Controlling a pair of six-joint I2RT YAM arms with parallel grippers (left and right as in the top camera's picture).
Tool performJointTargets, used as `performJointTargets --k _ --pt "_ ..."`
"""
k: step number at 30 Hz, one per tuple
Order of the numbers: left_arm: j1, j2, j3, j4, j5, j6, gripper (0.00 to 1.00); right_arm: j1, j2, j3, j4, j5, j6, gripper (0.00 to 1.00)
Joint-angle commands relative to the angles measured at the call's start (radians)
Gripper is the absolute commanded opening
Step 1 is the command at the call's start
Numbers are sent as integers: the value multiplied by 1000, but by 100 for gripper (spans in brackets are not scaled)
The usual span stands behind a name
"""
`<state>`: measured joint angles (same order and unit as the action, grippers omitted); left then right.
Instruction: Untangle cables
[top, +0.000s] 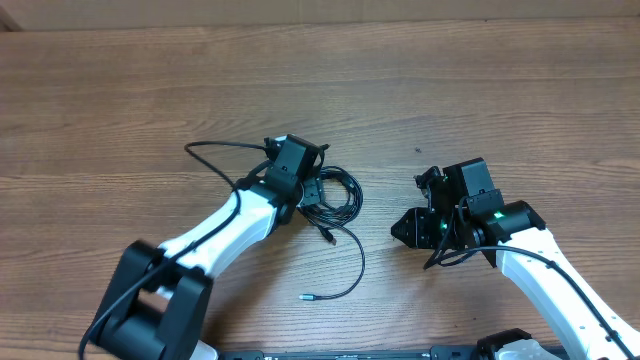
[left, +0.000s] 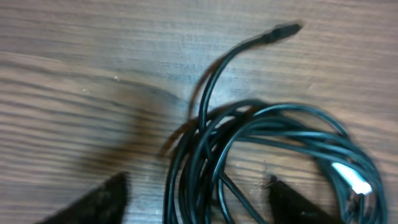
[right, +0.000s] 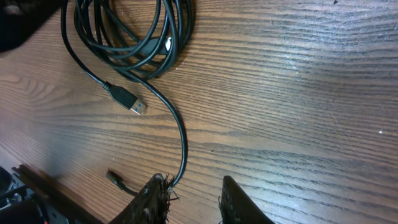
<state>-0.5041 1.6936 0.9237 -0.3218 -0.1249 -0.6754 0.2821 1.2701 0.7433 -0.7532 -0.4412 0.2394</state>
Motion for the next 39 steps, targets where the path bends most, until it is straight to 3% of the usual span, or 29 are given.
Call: performJointTargets --k 1,5,8,10,16,23,25,30,35,39 --pt "0 67 -5 9 40 -39 59 -2 -1 -6 -5 -3 1 27" --pt "4 115 -5 9 71 -39 22 -2 -1 -6 -5 -5 1 27" --pt "16 112 -5 12 79 -39 21 -2 -1 -6 -5 -5 1 27" --pt "16 113 -5 13 88 -35 4 -2 -1 -6 -5 -5 1 27" --pt "23 72 -1 -10 133 7 4 -2 -1 -6 -34 -4 0 26" --pt "33 -185 1 -150 170 156 4 -2 -5 -6 -73 -50 -62 23" --pt "32 -282 1 -203 170 196 4 -2 -14 -6 -71 -162 -155 29" --pt "32 -507 1 -330 170 227 4 -2 -87 -6 -69 -428 -303 60" --pt "32 -671 1 -414 194 262 4 0 -230 -6 -72 -598 -367 71" --pt "32 -750 1 -439 372 410 4 30 -391 -6 -68 -634 -395 79"
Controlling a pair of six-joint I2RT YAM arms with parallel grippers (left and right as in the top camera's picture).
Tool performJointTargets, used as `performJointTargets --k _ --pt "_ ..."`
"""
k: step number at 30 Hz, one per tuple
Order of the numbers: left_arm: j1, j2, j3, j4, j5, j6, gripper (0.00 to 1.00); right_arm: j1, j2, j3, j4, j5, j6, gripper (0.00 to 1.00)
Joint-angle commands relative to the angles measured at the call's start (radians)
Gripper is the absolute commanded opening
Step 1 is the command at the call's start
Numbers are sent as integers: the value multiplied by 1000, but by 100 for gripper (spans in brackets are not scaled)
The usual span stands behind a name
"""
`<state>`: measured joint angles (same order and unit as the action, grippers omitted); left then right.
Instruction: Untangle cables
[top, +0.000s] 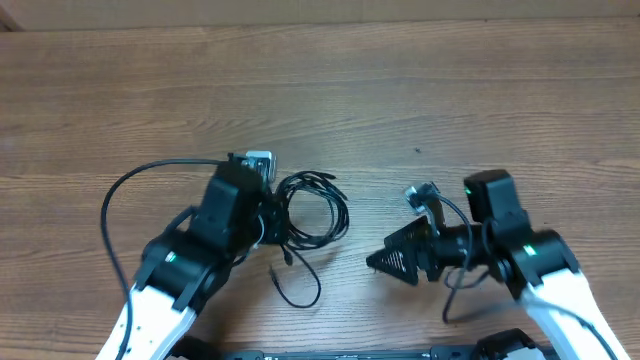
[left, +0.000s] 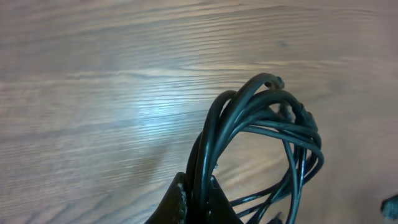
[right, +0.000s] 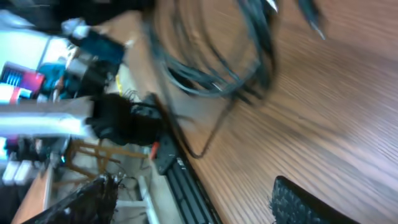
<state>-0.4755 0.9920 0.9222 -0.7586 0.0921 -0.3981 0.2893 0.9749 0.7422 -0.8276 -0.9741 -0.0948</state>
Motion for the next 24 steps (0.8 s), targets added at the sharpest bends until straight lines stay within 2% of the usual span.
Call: performJointTargets --k 1,2,3,6,12,17,20,24 --pt "4 -60 2 -3 217 170 4 34 -129 -5 10 -101 -61 81" --pt "4 -67 3 -1 280 207 4 45 -162 -5 13 -101 -61 85" --pt "4 -72 2 0 332 240 4 59 -195 -5 17 -101 -60 100" --pt "4 -74 2 -3 461 337 4 88 -251 -5 25 -101 -60 100" --pt "4 -66 2 -16 484 345 4 93 -244 -5 76 -26 -31 100" --pt "4 -67 2 -41 522 340 4 93 -217 -5 86 107 67 81" --pt "4 -67 2 -35 573 361 5 93 -197 -5 87 174 69 78" --pt "4 -67 2 -7 618 359 4 98 -168 -5 93 165 69 70"
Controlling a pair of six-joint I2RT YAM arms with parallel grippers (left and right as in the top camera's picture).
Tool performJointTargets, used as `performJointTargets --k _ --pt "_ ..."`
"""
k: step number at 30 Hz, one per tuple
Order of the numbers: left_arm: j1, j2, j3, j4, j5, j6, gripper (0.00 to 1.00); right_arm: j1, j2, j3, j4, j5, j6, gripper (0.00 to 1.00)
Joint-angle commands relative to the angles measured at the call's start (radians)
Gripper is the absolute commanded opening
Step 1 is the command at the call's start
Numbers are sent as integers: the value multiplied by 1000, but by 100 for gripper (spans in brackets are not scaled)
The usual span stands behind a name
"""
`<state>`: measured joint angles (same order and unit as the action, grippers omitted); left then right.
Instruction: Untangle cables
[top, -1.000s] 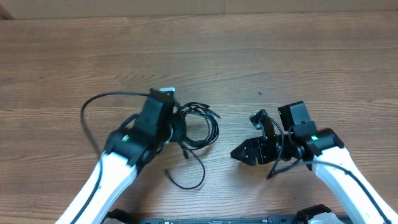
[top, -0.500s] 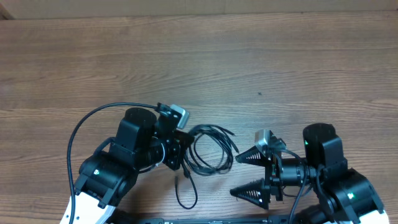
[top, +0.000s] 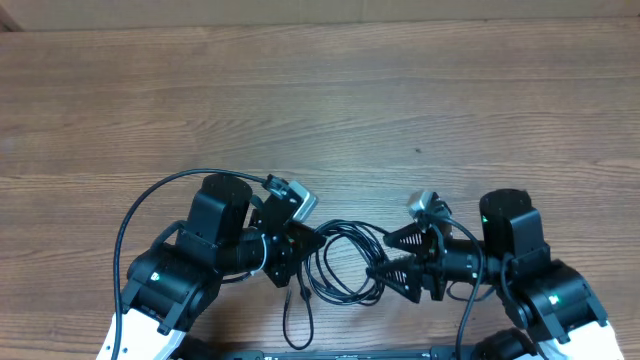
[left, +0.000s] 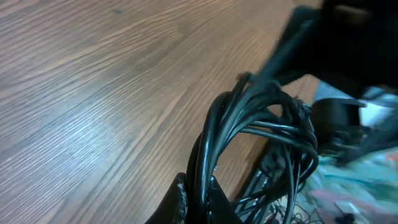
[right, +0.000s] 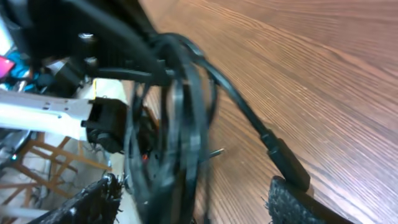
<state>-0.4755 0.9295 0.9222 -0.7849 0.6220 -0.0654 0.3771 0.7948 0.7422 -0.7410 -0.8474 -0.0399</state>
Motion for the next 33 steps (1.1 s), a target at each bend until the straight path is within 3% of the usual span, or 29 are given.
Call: performJointTargets --k 1,3,9,12,17,25,30,33 --pt "4 -4 2 33 93 11 4 15 19 -5 6 39 19 68" --pt "4 -4 2 59 85 -38 4 31 34 -5 7 39 45 64" --pt "5 -4 2 112 70 -100 4 69 98 -5 5 105 79 21" --pt "13 -9 2 98 -39 -196 4 69 133 -5 -8 273 190 13" --pt "64 -49 3 57 -216 -327 4 69 155 -5 -53 472 321 10" --pt "199 -182 3 -30 -317 -390 4 66 155 -5 -126 753 533 4" --pt "231 -223 2 -92 -343 -401 4 66 155 -5 -93 694 537 4" --pt "230 -223 2 -102 -291 -346 4 66 155 -5 -33 497 448 5"
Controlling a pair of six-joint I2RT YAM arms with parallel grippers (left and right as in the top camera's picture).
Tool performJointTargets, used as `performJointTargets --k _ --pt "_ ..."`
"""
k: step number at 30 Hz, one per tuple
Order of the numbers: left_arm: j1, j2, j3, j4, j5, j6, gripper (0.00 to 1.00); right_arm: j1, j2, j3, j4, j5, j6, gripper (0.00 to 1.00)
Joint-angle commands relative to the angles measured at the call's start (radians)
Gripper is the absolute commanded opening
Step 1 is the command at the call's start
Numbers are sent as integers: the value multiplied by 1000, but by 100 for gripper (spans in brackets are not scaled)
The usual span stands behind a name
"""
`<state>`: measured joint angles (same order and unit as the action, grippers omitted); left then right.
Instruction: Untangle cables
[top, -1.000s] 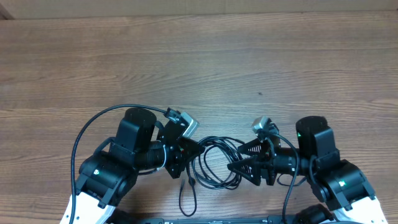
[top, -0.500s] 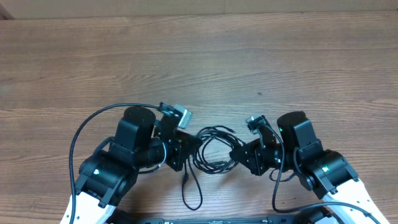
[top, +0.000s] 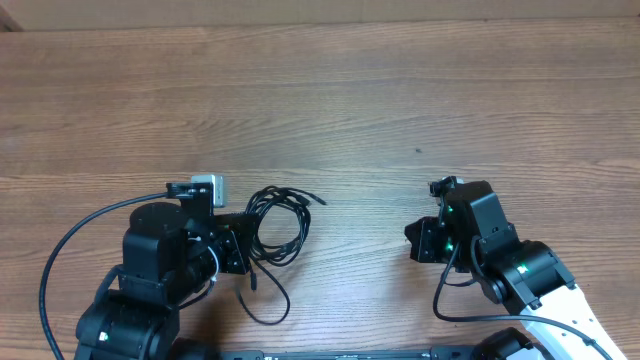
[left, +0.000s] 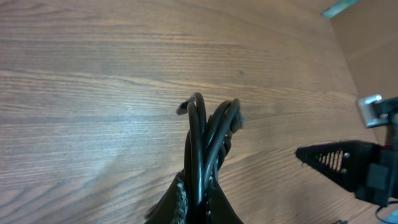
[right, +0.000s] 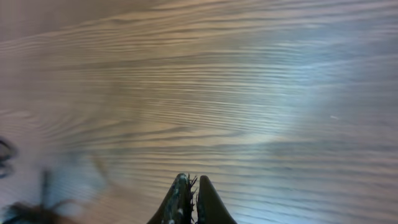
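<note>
A bundle of black cables (top: 278, 215) hangs as a narrow coil from my left gripper (top: 238, 252), which is shut on it at the lower left. The left wrist view looks along the coil (left: 208, 130) rising from the shut fingers (left: 180, 198). One loose tail (top: 265, 300) trails toward the table's front edge, and a plug end (top: 318, 200) sticks out to the right. My right gripper (top: 414, 240) sits well right of the coil, apart from it. Its fingertips (right: 181, 186) are pressed together with no cable between them.
The wooden table (top: 400, 100) stretches back and to both sides of the arms. My right arm's own cable (top: 450, 285) loops near its base. The right gripper (left: 339, 163) shows at the right of the left wrist view.
The two grippers stood close together at the front centre, the right one open at the coil. Now the right gripper is off to the right and shut, and the left has carried the coil leftward.
My left gripper was open over the coil lying on the table, the right one off to the right. Then the left was shut on the coil and the right was wide open facing it. They met at the front centre, and now stand apart, coil in the left.
</note>
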<state>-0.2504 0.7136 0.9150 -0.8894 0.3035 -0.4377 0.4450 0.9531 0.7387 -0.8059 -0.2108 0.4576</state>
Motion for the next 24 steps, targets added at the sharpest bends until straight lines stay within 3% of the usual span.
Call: performJointTargets --k 1,6,9,11,20,24 --pt "5 -7 10 3 43 39 4 -2 -3 -2 55 -217 -95 8" --pt "5 -7 10 41 94 6 4 -2 -3 -2 162 -491 -178 21" --pt "5 -7 10 104 166 -15 4 -2 -2 -2 204 -563 -178 45" --pt "5 -7 10 144 224 -14 4 -1 1 -2 222 -609 -179 55" --pt "5 -6 10 176 362 -3 4 -1 32 -2 342 -627 -197 54" --pt "5 -6 10 177 371 -6 4 -1 52 -2 415 -663 -196 41"
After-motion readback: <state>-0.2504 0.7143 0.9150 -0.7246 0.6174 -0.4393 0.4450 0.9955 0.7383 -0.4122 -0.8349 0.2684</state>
